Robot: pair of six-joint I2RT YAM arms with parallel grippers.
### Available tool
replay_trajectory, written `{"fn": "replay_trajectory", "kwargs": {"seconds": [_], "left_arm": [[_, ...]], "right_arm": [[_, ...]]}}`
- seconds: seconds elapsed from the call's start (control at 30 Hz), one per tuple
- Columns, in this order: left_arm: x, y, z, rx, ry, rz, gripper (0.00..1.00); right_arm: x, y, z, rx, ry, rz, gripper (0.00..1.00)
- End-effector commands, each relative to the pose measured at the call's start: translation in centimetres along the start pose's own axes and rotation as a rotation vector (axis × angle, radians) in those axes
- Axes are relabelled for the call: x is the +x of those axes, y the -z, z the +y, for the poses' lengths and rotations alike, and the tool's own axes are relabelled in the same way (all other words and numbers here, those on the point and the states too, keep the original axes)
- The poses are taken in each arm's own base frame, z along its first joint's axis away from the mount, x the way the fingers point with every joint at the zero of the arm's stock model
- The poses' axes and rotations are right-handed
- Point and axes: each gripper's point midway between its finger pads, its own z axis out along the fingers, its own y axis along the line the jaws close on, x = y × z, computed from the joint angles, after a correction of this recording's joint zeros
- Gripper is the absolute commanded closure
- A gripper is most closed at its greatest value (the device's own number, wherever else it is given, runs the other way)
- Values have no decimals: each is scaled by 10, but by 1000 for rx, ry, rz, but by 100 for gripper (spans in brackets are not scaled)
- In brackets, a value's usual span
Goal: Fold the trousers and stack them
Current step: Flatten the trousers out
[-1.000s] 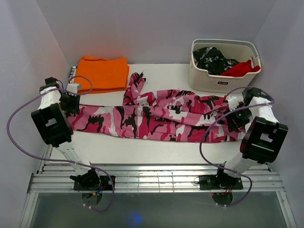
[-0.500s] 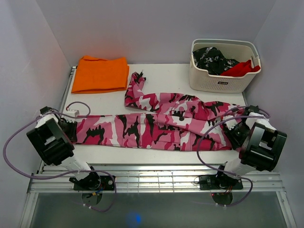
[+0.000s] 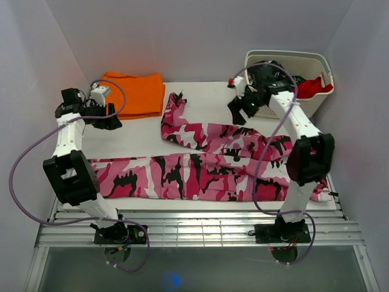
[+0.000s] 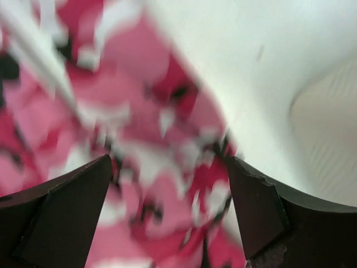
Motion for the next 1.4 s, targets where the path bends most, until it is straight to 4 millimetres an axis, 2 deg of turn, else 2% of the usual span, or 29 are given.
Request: {"fn": "replay_trajectory", "kwargs": {"seconds": [0.0,0.03,0.07,0.1,0.13,0.17,0.2,0.23,0.27,0.3,0.47,0.53,0.63,0.7,0.77,0.8,0.87,0.93,1.0,1.03,1.1,1.13,1.17,1.23,1.27,1.3,1.33,1.37], "left_arm": [[-19,12,-15,13,92,-93,32],[-16,13,-17,10,80,-90,32],[-7,12,-17,1,85,-73,32],[-7,18,-20,-13,68,-81,32],[-3,20,-22,-18,55,-75,32],[7,19,-22,-28,62,-56,32],[7,23,-26,-36,50,-61,32],[11,25,-27,-40,52,-56,32],[14,26,-29,-41,53,-54,32],[21,25,-32,-40,62,-41,32],[34,32,-44,-41,79,-30,32],[40,33,-46,-45,87,-20,32],[39,38,-49,-56,78,-24,32],[36,42,-50,-66,72,-30,32],[32,46,-49,-75,72,-33,32],[29,50,-50,-80,70,-38,32],[27,53,-51,-88,62,-42,32],[28,54,-49,-101,59,-41,32],[26,54,-46,-119,57,-50,32],[25,54,-43,-132,60,-54,32],[16,54,-36,-152,73,-89,31],[14,56,-35,-156,92,-96,31],[8,56,-30,-162,100,-121,30],[-2,65,-19,-169,160,-174,29],[-11,68,-20,-135,162,-218,29],[-13,74,-13,-131,186,-240,28],[-21,79,-12,-115,185,-267,27],[-26,80,-16,-76,178,-286,27]], "right_arm": [[-102,-66,-6,4,-138,-180,9],[-129,-65,-7,0,-156,-239,9],[-134,-93,-1,-35,-163,-242,9],[-143,-102,2,-41,-164,-259,9],[-153,-119,11,-35,-165,-263,8],[-158,-128,13,-21,-173,-273,8],[-173,-135,12,-4,-170,-331,7],[-173,-149,25,-43,-208,-337,4],[-178,-154,31,-73,-210,-365,2],[-191,-158,32,-81,-197,-424,2],[-201,-204,51,-111,-243,-457,3],[-196,-224,57,-88,-236,-439,3],[-185,-249,56,-43,-241,-419,4],[-186,-258,58,-30,-233,-420,6],[-183,-268,62,-24,-224,-416,17],[-183,-274,71,-30,-213,-411,26],[-183,-276,75,-39,-168,-409,36],[-189,-268,91,-108,-126,-418,63],[-206,-247,102,-133,-53,-452,92],[-213,-237,104,-136,-24,-466,92],[-248,-182,122,-195,115,-550,92],[-248,-181,122,-195,116,-550,92],[-263,-147,137,-242,178,-587,92],[-265,-121,151,-258,330,-603,92],[-267,-89,171,-306,398,-617,92],[-248,-90,183,-340,442,-580,92],[-240,-82,190,-346,545,-582,92],[-234,-54,207,-380,598,-592,92]]}}
